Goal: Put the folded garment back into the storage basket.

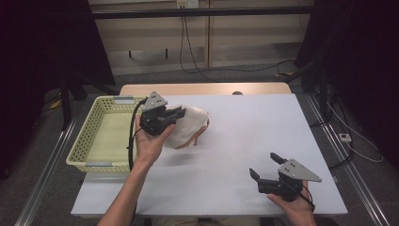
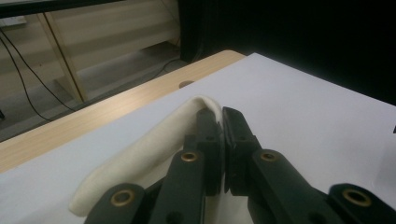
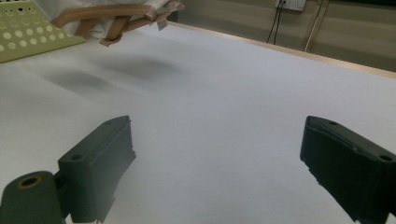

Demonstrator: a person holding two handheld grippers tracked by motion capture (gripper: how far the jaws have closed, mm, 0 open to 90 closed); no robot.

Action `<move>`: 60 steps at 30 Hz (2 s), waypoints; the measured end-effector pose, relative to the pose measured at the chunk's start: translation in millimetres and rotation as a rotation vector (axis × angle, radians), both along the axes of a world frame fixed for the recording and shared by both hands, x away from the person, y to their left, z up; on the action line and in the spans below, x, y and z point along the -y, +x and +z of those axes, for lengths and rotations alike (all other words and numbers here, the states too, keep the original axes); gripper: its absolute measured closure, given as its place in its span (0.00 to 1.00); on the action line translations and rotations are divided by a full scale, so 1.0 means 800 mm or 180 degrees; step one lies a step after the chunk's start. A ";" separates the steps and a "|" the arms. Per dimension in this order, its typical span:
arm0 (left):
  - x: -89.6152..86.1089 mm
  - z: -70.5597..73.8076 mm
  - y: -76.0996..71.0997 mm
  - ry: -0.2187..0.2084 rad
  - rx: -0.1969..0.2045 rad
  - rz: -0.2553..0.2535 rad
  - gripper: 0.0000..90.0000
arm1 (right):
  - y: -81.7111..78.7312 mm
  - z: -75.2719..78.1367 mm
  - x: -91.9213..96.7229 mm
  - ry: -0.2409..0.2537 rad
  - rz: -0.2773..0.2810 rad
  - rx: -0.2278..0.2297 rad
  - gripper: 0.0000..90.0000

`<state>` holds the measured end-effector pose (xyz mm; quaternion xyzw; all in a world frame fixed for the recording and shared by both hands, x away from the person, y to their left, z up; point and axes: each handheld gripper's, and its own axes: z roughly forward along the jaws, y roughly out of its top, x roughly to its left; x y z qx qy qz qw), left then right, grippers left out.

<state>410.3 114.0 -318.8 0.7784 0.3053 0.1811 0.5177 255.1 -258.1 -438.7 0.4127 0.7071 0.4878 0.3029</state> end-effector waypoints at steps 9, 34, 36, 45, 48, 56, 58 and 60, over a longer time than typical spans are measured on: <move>-0.018 0.013 -0.012 0.0037 0.0089 0.0040 0.97 | 0.001 0.000 -0.001 -0.0006 0.0004 -0.0010 0.11; -0.060 0.046 -0.037 -0.0003 0.0344 0.0196 0.97 | 0.002 0.000 -0.001 -0.0005 0.0013 -0.0010 0.11; -0.065 0.048 -0.039 -0.0026 0.0350 0.0215 0.97 | 0.002 0.000 -0.001 -0.0008 0.0009 -0.0010 0.11; -0.082 0.058 -0.048 -0.0050 0.0416 0.0260 0.96 | 0.002 0.000 -0.001 -0.0002 0.0006 -0.0012 0.11; -0.087 0.061 -0.049 -0.0081 0.0432 0.0305 0.96 | 0.002 0.000 -0.001 -0.0003 0.0008 -0.0013 0.11; -0.101 0.062 -0.058 -0.0135 0.0446 0.0374 0.96 | 0.002 0.000 -0.001 -0.0001 0.0019 -0.0016 0.11; -0.106 0.065 -0.062 -0.0152 0.0464 0.0379 0.96 | 0.000 0.000 -0.001 0.0005 0.0012 -0.0010 0.11; -0.112 0.068 -0.065 -0.0140 0.0482 0.0395 0.96 | 0.000 0.000 -0.001 0.0005 0.0012 -0.0012 0.11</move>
